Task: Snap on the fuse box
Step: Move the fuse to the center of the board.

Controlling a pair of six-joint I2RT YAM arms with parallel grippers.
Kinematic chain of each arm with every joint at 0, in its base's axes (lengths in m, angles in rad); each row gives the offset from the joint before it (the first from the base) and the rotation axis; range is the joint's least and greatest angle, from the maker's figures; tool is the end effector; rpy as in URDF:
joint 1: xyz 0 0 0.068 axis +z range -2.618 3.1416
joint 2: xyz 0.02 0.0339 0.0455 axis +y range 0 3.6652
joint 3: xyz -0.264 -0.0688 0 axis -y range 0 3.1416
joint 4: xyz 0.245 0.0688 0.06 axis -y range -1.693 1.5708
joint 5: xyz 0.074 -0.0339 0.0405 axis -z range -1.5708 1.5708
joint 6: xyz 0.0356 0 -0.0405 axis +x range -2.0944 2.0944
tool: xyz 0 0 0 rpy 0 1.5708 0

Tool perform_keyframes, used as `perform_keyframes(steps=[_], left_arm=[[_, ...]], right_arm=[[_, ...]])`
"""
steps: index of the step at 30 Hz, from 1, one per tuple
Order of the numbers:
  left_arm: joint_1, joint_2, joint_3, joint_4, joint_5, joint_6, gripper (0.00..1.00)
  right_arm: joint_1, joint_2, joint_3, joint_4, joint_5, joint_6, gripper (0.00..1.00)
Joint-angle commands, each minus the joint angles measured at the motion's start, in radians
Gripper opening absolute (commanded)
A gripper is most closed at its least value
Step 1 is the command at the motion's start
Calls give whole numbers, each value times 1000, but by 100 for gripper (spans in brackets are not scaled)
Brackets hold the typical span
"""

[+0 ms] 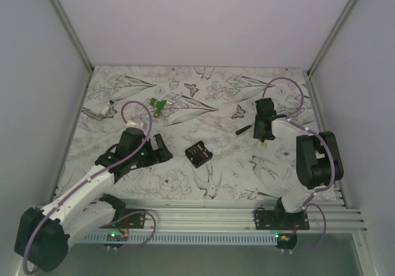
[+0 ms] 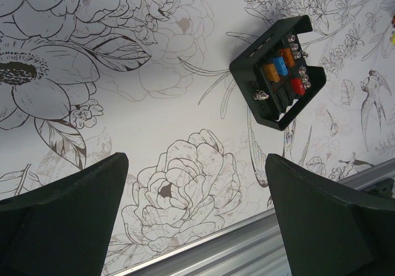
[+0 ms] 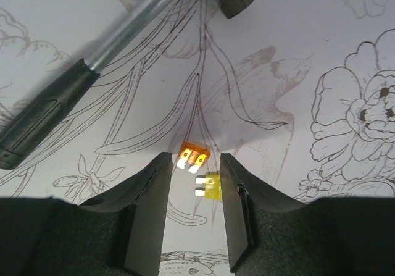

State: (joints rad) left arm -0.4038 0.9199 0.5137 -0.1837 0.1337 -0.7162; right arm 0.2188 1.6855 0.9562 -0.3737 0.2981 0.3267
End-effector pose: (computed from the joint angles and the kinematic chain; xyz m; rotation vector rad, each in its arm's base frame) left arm 0.1817 -0.0828 0.2210 -0.2720 2.2466 -0.7697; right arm 0.3162 0.0596 0.1608 0.2336 2.5974 -0.2096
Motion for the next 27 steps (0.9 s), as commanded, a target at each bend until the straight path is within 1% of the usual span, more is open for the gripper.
perform_keyframes(steps=[1, 8, 18, 23, 27], left_arm=[[5, -8, 17, -22, 16, 7, 100], [5, -7, 18, -22, 16, 7, 100], [5, 3, 19, -20, 18, 5, 100], [5, -3, 17, -19, 18, 4, 100], [5, -1, 17, -20, 19, 3, 100]], right_arm=[[-11, -14, 24, 16, -48, 9, 43], [-56, 19, 30, 16, -57, 73, 42], [-58, 33, 28, -1, -64, 105, 41], [-58, 48, 26, -3, -96, 113, 34], [-56, 57, 27, 5, -115, 109, 33]])
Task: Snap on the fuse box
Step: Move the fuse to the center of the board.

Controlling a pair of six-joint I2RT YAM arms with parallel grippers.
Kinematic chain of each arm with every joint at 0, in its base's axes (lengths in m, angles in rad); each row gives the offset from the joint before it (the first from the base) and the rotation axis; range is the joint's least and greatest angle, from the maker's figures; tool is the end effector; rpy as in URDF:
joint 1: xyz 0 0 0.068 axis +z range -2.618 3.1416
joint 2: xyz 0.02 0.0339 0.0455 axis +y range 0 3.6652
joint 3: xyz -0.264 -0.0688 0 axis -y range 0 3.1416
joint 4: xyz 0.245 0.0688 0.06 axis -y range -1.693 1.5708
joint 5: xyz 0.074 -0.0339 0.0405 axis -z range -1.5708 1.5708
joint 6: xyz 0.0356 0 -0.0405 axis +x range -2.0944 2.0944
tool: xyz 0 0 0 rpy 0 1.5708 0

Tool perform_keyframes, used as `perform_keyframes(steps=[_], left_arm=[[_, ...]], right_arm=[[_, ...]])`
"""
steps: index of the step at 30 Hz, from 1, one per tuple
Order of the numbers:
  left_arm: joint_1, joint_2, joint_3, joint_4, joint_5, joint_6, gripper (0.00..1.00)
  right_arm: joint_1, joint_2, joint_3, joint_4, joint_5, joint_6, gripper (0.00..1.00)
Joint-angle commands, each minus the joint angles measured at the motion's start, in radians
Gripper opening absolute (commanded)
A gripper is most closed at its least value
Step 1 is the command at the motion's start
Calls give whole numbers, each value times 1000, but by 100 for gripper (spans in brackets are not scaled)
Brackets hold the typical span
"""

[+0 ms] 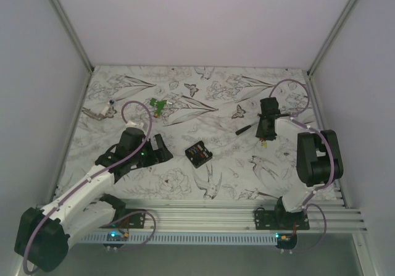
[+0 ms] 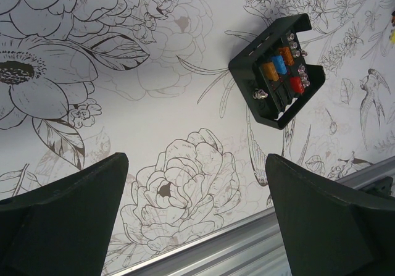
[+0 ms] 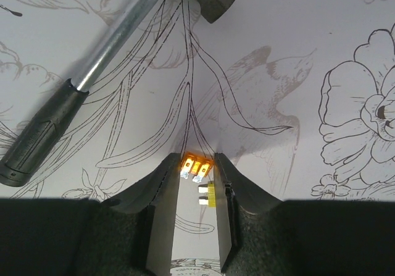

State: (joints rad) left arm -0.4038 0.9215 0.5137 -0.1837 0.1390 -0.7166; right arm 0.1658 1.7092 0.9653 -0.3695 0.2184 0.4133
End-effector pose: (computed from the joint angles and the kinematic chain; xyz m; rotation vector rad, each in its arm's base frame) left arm 0.1818 -0.0830 0.2208 -0.2697 2.2497 -0.7747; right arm 0.3222 0.0461 0.1556 0.3929 2.6126 -0.1020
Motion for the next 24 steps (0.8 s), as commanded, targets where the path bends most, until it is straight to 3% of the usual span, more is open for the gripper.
perform_keyframes(steps=[1, 10, 24], left_arm=[[5, -3, 18, -19, 14, 3, 100], [3, 15, 23, -14, 16, 2, 100], [-1, 9, 25, -9, 22, -2, 100]], right_arm=[[-2, 33, 18, 1, -39, 21, 33], [109, 1, -11, -13, -89, -9, 31], [375, -62, -50, -209, -101, -82, 32]])
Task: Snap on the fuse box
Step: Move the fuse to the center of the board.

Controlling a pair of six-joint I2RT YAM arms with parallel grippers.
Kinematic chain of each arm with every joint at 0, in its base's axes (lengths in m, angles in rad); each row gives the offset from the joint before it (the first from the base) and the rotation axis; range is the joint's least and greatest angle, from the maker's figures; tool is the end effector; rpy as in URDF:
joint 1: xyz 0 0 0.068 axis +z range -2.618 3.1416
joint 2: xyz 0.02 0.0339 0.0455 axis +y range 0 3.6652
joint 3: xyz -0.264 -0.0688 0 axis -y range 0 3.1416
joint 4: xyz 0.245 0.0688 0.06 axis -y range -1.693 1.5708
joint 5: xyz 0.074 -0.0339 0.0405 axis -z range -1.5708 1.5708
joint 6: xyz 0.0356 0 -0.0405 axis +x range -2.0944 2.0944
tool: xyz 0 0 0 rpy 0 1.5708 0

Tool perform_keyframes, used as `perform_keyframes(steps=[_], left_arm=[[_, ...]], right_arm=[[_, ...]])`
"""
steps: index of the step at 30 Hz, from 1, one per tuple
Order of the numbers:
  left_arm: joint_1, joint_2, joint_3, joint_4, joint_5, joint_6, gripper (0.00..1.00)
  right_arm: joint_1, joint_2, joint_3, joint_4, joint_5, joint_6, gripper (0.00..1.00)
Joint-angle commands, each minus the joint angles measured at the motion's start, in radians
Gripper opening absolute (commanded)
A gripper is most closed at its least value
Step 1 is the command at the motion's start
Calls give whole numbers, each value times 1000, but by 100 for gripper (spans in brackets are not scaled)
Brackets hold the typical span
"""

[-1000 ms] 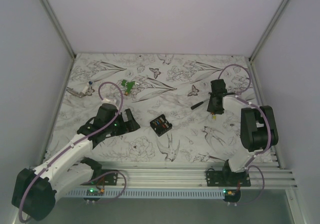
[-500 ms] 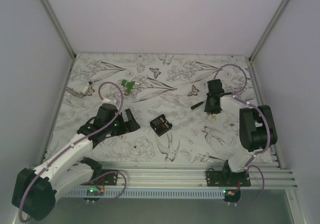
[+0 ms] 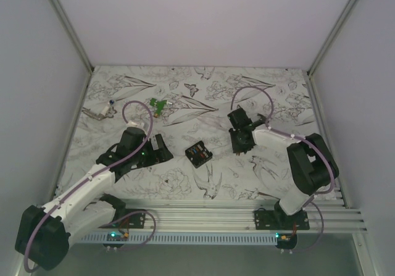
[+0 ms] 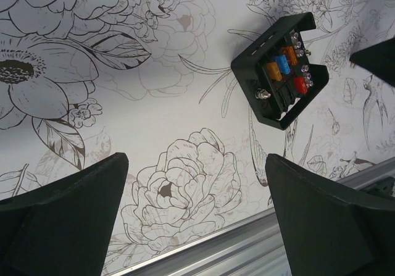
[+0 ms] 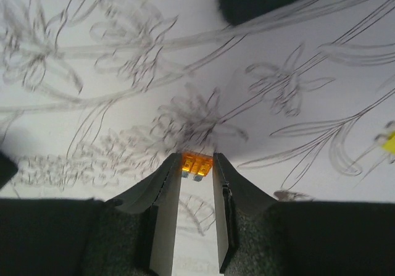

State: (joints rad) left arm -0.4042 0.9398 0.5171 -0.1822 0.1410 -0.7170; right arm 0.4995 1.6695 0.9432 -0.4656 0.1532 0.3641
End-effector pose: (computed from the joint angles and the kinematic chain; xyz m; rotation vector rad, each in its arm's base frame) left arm 0.1839 -0.0841 0.2188 -0.2715 2.2636 -0.7715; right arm 0.2742 0.1434 0.1569 -0.1448 2.7308 0.0288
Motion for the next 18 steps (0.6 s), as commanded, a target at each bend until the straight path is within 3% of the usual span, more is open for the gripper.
perform_keyframes(steps=[1, 7, 18], left_arm=[[-1, -9, 21, -9, 20, -1, 100], [-2, -6, 22, -10, 20, -7, 100], [-5, -11, 17, -9, 18, -11, 100]], right_arm=[[46, -28, -31, -120, -34, -34, 34], [45, -51, -39, -102, 32, 13, 38], [46, -3, -52, -76, -15, -18, 40]])
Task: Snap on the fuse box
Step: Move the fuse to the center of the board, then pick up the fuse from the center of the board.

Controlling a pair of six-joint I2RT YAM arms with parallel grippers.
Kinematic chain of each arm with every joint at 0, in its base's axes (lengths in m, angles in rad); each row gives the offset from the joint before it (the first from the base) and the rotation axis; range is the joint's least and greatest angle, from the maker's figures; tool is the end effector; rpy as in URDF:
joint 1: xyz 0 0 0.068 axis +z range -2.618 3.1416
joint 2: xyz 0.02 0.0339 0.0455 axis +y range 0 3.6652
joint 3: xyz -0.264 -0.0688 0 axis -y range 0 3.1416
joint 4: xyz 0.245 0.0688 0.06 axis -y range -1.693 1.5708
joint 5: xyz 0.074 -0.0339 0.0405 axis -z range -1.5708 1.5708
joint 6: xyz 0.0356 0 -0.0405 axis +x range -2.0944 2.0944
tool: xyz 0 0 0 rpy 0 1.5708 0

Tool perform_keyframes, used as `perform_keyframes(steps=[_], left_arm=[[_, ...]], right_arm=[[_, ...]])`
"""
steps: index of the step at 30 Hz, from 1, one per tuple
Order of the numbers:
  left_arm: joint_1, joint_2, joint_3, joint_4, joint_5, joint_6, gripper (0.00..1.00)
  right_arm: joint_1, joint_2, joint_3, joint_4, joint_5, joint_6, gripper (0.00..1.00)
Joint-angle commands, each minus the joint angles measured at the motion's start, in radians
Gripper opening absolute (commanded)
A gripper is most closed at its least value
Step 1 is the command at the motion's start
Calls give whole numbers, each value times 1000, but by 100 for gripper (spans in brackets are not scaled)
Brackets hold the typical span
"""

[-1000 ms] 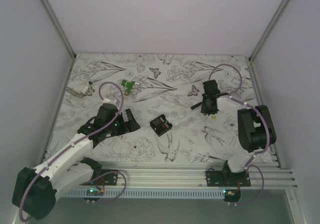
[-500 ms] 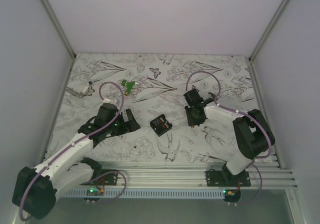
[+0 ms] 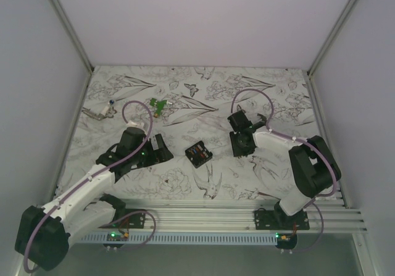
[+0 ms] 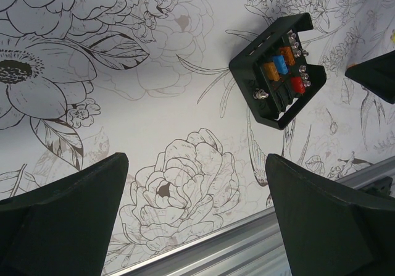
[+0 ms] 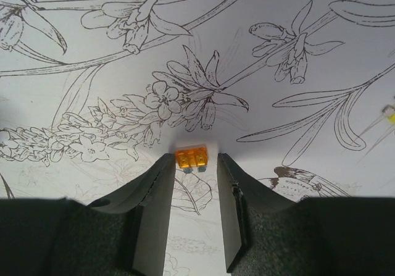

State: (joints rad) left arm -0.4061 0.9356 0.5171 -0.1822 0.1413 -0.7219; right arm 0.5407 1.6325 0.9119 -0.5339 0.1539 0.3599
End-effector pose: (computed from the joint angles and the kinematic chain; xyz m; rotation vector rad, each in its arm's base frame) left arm 0.1833 -0.0843 0.2195 -0.2740 2.2603 -0.7771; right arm 0.2548 0.1466 0.1567 -0.2178 2.7825 0.0000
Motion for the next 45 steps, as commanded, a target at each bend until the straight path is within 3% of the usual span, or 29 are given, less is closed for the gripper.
perform_keyframes(steps=[1, 11, 25, 29, 34, 39, 45], left_arm=[[-3, -5, 18, -8, 18, -5, 100], [-15, 1, 20, -3, 21, -13, 100], [-127, 12, 10, 129, -31, -56, 99], [-177, 5, 15, 153, -89, -54, 99], [-181, -2, 3, 151, -101, -58, 100], [-180, -4, -5, 135, -117, -65, 100], [-180, 1, 5, 108, -129, -59, 100]], right_arm=[[4, 39, -20, -6, -16, -20, 40], [5, 69, -12, 17, -30, -20, 25], [27, -192, -31, 99, -158, 88, 21], [50, -213, -12, 99, -152, 113, 26], [63, -158, -4, 22, -26, 63, 34], [61, -114, -5, 15, -12, 41, 43], [61, -73, 8, 26, -21, 29, 45]])
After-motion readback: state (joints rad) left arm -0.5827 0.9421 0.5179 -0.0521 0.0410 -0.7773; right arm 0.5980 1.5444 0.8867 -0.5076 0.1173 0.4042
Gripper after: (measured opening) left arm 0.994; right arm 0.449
